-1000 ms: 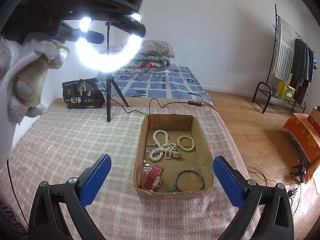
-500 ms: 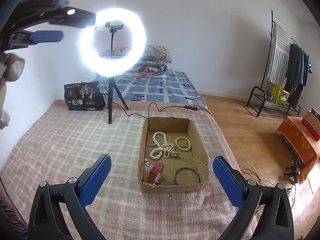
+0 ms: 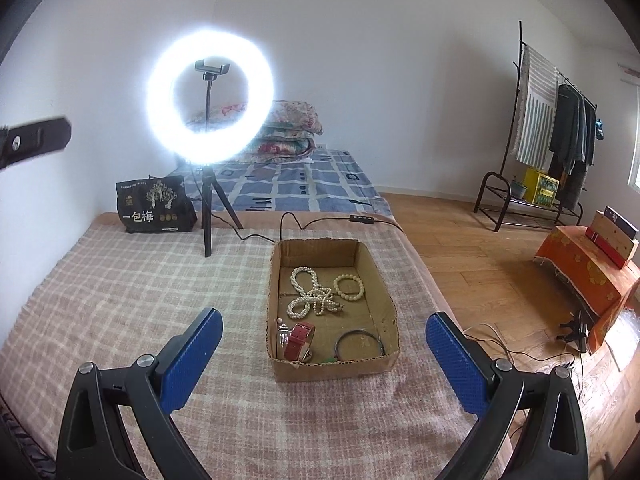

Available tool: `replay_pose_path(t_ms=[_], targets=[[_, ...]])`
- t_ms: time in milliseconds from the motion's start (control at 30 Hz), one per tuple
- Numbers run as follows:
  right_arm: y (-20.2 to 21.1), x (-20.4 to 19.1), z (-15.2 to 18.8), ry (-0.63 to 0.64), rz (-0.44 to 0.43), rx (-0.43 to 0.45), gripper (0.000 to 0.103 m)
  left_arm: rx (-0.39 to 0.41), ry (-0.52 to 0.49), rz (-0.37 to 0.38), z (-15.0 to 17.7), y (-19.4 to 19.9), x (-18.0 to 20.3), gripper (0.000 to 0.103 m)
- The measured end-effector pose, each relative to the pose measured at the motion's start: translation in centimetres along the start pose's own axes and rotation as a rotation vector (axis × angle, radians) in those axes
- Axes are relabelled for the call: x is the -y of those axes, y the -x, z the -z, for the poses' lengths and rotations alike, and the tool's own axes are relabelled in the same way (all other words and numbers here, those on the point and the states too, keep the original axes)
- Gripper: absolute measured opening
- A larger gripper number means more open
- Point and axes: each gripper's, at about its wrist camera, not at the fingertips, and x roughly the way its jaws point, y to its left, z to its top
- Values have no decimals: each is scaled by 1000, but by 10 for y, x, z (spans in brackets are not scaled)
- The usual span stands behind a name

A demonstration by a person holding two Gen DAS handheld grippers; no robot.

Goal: Organize jewelry

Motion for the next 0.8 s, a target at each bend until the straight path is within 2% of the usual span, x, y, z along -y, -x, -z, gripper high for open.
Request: replay_pose_path(t_ms=[300,433,567,800], targets=[[10,4,3,-37,41,34,103,-8,-44,-6,21,6,-3,103],[9,9,6,-69,56,33,103,-44,-51,19,31,5,2,103],[5,12,8,-87,66,31,103,-70,-83,14,40,0,10,103],[2,6,10,-53,89,29,103,-112,-102,31,52,-7,20,103]])
